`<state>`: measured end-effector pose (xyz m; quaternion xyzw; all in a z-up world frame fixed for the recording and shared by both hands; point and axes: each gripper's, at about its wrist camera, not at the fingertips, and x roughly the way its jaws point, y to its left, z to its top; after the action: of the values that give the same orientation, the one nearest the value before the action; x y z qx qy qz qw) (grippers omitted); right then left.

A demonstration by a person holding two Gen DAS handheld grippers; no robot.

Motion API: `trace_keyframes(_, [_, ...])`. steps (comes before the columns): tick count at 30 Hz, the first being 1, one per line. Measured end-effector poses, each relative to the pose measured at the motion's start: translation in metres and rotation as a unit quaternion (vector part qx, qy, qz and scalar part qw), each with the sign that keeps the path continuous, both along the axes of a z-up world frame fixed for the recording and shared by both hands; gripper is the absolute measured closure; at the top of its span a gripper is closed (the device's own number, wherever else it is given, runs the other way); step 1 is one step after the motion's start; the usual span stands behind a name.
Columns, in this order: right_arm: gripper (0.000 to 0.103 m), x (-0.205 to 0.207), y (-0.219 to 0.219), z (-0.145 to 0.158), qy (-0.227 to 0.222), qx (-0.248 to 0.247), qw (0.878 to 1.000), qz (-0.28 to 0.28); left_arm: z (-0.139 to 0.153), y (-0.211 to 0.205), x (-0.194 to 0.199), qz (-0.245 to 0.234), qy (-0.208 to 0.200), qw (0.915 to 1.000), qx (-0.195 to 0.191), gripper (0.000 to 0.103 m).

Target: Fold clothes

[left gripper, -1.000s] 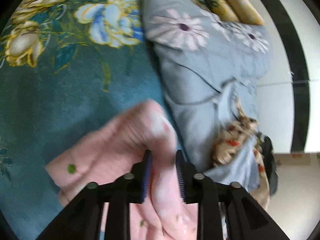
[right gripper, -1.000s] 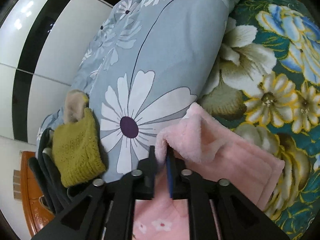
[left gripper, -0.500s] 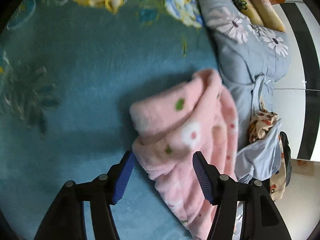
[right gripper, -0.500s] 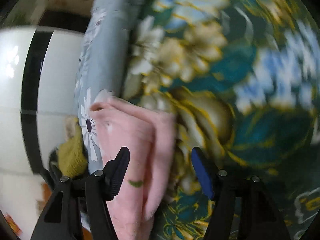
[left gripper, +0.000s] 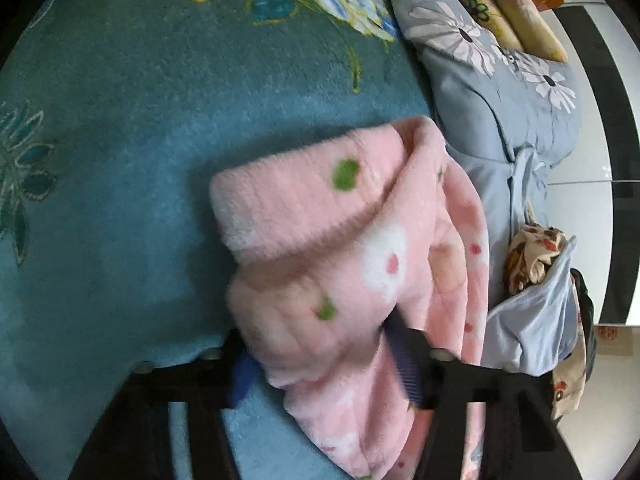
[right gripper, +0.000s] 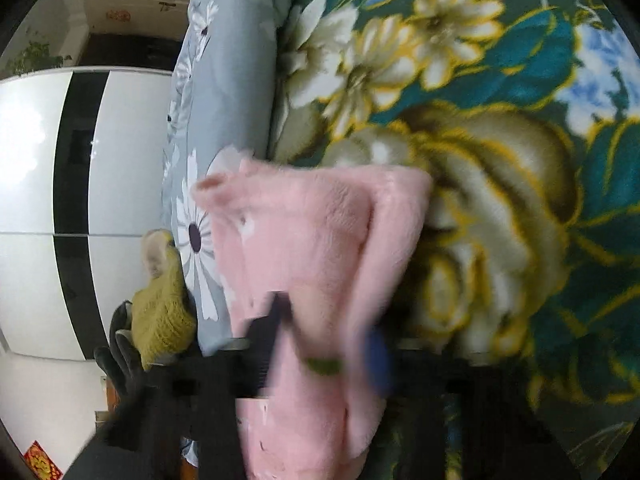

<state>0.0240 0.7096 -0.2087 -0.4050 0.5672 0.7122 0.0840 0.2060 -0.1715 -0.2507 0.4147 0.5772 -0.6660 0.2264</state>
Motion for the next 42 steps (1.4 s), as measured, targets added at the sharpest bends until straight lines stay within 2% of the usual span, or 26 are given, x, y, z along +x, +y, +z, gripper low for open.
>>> trace_keyframes(1, [0.088, -0.001, -0.002, 0.005, 0.001, 0.007, 1.000, 0.003, 0.001, -0.002, 0.000, 0.004, 0.000, 1.0000, 0.000, 0.075])
trace_keyframes(2, [0.089, -0.002, -0.005, 0.011, 0.002, 0.013, 1.000, 0.007, 0.003, -0.003, 0.000, 0.006, 0.000, 1.0000, -0.001, 0.082])
trace_keyframes(4, [0.090, -0.003, -0.007, 0.024, 0.006, 0.025, 1.000, 0.013, 0.013, -0.003, -0.005, 0.000, 0.001, 1.0000, -0.009, 0.086])
trace_keyframes(6, [0.091, -0.002, -0.007, 0.039, 0.013, 0.038, 0.999, 0.018, 0.035, -0.002, -0.016, -0.023, 0.017, 0.9992, -0.029, 0.087])
trace_keyframes(8, [0.092, 0.003, -0.005, 0.059, 0.028, 0.043, 0.998, 0.021, 0.070, -0.004, -0.027, -0.051, 0.058, 0.9959, -0.047, 0.088])
trace_keyframes(11, [0.092, 0.013, -0.003, 0.088, 0.049, 0.061, 0.996, 0.037, 0.129, -0.010, -0.036, -0.097, 0.130, 0.9843, -0.069, 0.088])
trace_keyframes(13, [0.092, 0.025, -0.002, 0.106, 0.064, 0.073, 0.994, 0.045, 0.157, -0.016, -0.022, -0.127, 0.159, 0.9744, -0.095, 0.087])
trace_keyframes(15, [0.092, 0.050, -0.001, 0.121, 0.088, 0.083, 0.991, 0.051, 0.168, -0.027, 0.003, -0.146, 0.170, 0.9685, -0.110, 0.087])
trace_keyframes(17, [0.092, 0.081, 0.001, 0.132, 0.115, 0.097, 0.987, 0.057, 0.156, -0.034, 0.030, -0.159, 0.141, 0.9702, -0.117, 0.087])
trace_keyframes(19, [0.092, 0.115, 0.006, 0.104, 0.071, 0.092, 0.992, 0.052, 0.120, -0.042, 0.053, -0.162, 0.081, 0.9771, -0.111, 0.087])
trace_keyframes(22, [0.092, 0.166, 0.013, 0.056, -0.005, 0.080, 0.996, 0.042, 0.049, -0.053, 0.088, -0.127, -0.006, 0.9895, -0.068, 0.087])
trace_keyframes(24, [0.092, 0.194, 0.014, 0.017, -0.059, 0.059, 0.996, 0.022, 0.024, -0.055, 0.105, -0.105, -0.031, 0.9928, -0.048, 0.087])
trace_keyframes(27, [0.092, 0.217, 0.016, -0.005, -0.057, 0.022, 0.998, -0.026, 0.022, -0.055, 0.108, -0.107, -0.033, 0.9924, -0.051, 0.086])
trace_keyframes(32, [0.092, 0.197, 0.015, 0.007, -0.073, 0.062, 0.995, 0.012, 0.034, -0.053, 0.101, -0.138, -0.033, 0.9871, -0.074, 0.086])
trace_keyframes(38, [0.087, 0.202, 0.017, 0.004, -0.070, 0.056, 0.996, 0.013, 0.028, -0.059, 0.118, -0.131, -0.049, 0.9891, -0.045, 0.070])
trace_keyframes(42, [0.085, 0.211, 0.027, 0.021, -0.056, 0.072, 0.996, 0.017, 0.043, -0.063, 0.132, -0.128, -0.057, 0.9885, -0.055, 0.054])
